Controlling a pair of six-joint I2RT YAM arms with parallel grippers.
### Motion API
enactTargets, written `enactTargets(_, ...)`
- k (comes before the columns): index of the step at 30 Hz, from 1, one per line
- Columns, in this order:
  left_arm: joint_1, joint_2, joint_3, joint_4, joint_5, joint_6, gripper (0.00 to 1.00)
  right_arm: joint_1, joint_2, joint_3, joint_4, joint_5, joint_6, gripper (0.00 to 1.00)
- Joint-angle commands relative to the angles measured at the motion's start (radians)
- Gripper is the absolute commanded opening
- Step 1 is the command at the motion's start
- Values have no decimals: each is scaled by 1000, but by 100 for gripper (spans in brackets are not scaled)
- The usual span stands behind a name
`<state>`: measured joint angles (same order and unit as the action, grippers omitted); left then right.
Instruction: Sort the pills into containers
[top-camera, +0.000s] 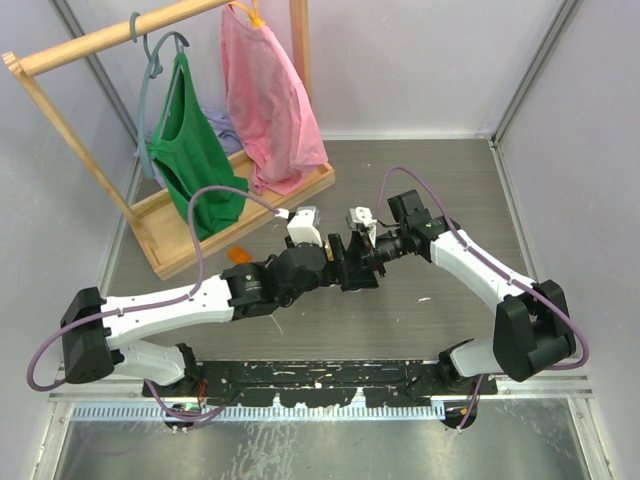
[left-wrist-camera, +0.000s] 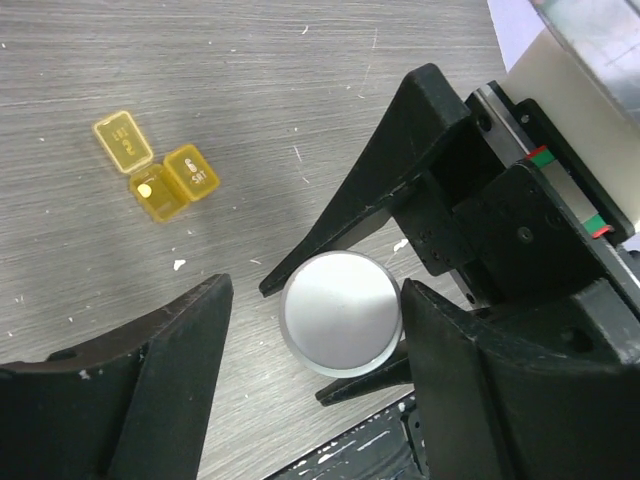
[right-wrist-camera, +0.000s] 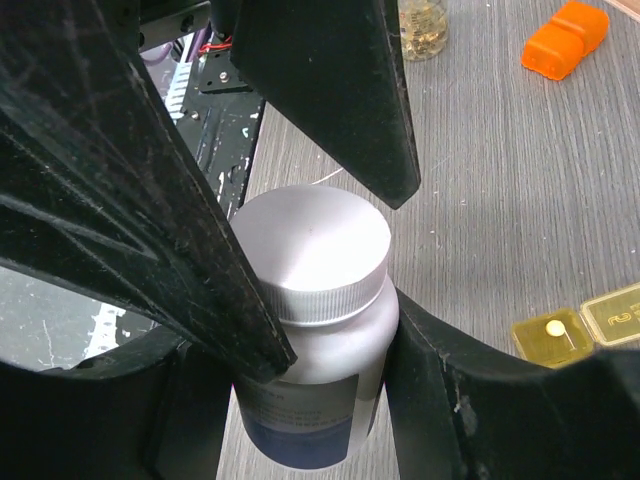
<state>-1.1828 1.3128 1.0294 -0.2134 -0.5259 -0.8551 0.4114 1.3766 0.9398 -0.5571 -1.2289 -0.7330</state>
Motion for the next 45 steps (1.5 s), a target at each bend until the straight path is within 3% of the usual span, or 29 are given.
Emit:
enactTargets(1,-4,2,47,35,-28,-2,67,0,-19,40,5,-24,-17,1)
enactTargets(7,-5,6,70,3,-29,9,49,0,-17,40,6,-24,-17,1)
enactTargets(12,-3,-3,55,33,28,76,22,0,-13,48,-1,-54,-6,1)
enactTargets(14,-3,-24,11,99,69,142,12,0,-4,52,-9,-84,-2,1)
enactTargets(20,48,-149,-259,498,408,419,9,2,15,58,-29,-157,-6,1)
enactTargets(25,105,-177,-408,696,707,640,19,12,26,57,-29,-187,0,1)
enactTargets(28,175,-168,-412,708,859,639,21,15,30,57,-29,-192,0,1)
enactTargets(30,214,-158,-417,739,889,611,25,15,30,57,-29,-194,0,1)
enactTargets(33,238,-155,-436,799,867,550,43,15,25,54,-30,-193,-5,1)
enactTargets(38,238,-224,-465,810,712,475,95,14,19,54,-39,-166,-27,1)
enactTargets(39,239,-248,-470,799,691,468,99,14,18,56,-44,-161,-34,1)
enactTargets(45,239,-434,-486,620,567,419,98,15,16,66,-85,-131,-82,1)
